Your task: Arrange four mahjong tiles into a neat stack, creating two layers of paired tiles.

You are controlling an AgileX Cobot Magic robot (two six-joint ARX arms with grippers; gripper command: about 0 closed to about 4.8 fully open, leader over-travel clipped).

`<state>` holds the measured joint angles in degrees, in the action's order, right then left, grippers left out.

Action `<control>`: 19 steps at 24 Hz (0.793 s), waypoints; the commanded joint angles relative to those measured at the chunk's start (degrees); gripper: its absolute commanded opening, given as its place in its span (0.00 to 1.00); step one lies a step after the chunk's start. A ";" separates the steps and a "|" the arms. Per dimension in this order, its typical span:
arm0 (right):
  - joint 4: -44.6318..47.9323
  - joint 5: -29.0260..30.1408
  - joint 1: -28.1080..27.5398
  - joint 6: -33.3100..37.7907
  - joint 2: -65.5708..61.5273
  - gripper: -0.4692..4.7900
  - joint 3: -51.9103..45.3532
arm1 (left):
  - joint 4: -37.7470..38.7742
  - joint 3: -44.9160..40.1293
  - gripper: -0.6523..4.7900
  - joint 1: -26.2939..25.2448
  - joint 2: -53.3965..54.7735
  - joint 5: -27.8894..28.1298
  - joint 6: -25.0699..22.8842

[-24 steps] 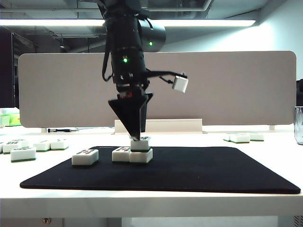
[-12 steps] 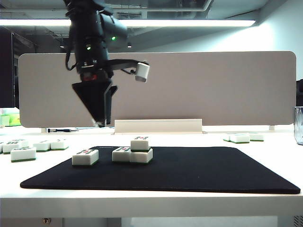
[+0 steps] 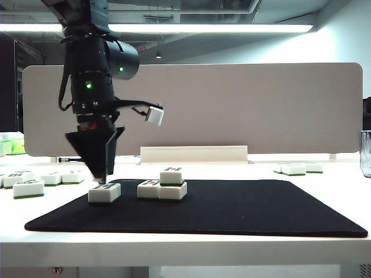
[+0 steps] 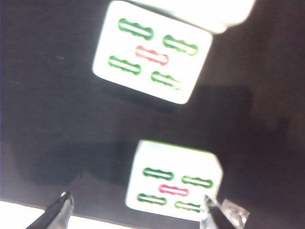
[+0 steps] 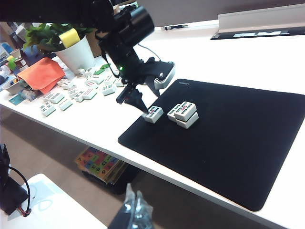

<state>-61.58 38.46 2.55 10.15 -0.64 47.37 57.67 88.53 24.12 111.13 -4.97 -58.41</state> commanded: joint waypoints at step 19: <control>0.48 -1.46 0.04 -0.15 0.68 0.09 0.11 | -0.83 -2.43 0.73 0.09 1.77 -4.26 -2.62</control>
<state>-61.58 37.08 2.55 10.15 -0.64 47.37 56.60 86.11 24.12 113.08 -8.71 -60.99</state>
